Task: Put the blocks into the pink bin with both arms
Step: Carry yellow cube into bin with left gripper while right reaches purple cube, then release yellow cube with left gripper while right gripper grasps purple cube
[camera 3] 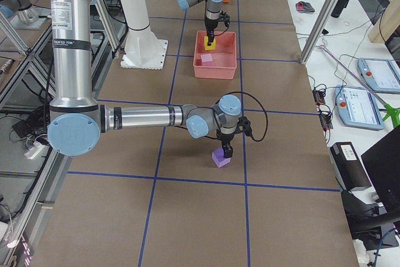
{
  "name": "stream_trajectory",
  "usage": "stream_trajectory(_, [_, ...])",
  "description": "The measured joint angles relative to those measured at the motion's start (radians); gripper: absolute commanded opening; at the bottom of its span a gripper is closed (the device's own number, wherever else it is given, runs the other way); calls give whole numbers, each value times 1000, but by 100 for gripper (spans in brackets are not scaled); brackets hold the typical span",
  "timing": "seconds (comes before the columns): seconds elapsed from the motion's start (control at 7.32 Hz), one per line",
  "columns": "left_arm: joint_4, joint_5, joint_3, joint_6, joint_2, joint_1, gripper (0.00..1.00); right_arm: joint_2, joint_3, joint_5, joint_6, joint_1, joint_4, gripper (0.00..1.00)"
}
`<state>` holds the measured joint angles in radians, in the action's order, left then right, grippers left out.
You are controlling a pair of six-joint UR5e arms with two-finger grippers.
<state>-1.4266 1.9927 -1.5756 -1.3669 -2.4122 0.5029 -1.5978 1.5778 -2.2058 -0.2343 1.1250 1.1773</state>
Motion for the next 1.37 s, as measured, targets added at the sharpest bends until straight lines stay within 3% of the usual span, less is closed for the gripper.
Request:
stream_trajectory(0.14, [-1, 0, 1, 0, 0, -1, 59, -12, -3, 8, 69, -7, -14, 100])
stream_trajectory(0.41, [-1, 0, 2, -2, -1, -7, 70, -18, -9, 14, 149, -11, -16, 100])
stream_trajectory(1.37, [-2, -2, 2, -3, -1, -17, 74, 0, -12, 31, 254, 31, 32, 100])
